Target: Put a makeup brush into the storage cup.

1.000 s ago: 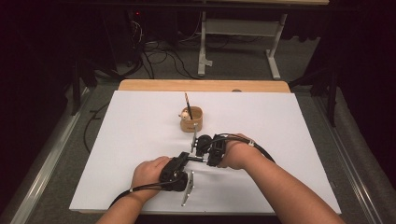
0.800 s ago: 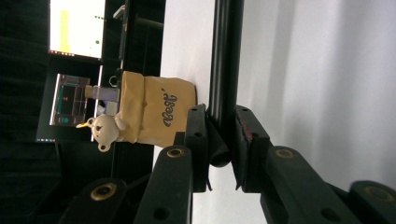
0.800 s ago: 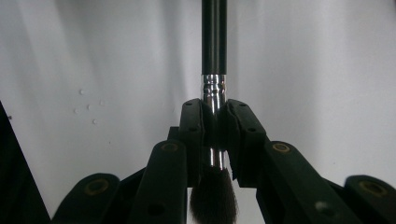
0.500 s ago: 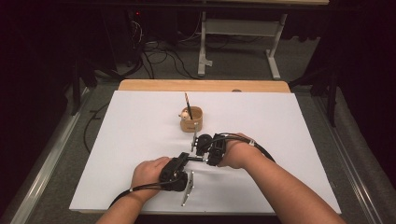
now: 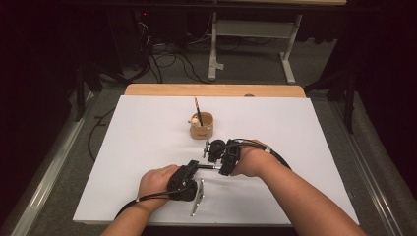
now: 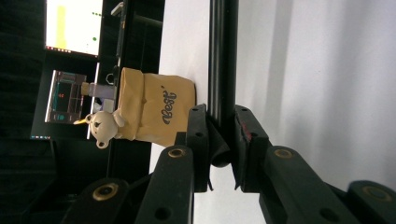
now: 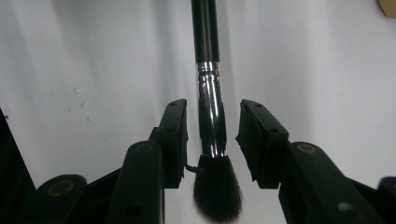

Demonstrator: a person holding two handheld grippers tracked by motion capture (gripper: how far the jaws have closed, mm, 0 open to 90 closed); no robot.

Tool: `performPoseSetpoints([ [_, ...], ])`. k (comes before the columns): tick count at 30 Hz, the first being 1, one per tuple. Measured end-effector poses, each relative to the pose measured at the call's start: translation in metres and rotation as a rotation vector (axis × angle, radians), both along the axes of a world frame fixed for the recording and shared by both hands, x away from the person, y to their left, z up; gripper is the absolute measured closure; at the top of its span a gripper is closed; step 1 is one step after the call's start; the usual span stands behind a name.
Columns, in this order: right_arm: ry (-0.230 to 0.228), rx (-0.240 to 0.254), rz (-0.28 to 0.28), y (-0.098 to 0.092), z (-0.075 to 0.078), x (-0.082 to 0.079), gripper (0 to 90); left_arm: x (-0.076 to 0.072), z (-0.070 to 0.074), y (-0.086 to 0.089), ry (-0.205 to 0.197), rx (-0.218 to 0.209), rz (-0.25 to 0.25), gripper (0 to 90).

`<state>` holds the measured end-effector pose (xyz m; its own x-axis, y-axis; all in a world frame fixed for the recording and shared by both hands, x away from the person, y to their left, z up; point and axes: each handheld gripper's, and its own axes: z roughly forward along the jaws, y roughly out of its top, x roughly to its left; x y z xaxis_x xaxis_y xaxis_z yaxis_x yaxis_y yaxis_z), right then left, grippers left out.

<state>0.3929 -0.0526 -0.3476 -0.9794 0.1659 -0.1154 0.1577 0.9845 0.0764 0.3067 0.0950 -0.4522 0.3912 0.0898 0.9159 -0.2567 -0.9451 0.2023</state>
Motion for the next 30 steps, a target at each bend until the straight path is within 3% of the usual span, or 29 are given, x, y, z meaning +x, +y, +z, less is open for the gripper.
performPoseSetpoints([
  [1, 0.001, 0.001, -0.003, -0.001, 0.000, 0.000, 62.8, 0.000, -0.001, 0.000, 0.002, -0.018, -0.005, 78.7],
  [13, -0.009, -0.007, -0.023, -0.012, 0.007, 0.001, 49.0, 0.002, 0.000, 0.001, 0.000, -0.023, 0.008, 78.6],
  [30, -0.066, -0.010, -0.081, -0.047, 0.015, 0.005, 23.7, 0.005, 0.002, 0.005, 0.018, -0.059, 0.036, 78.6],
])
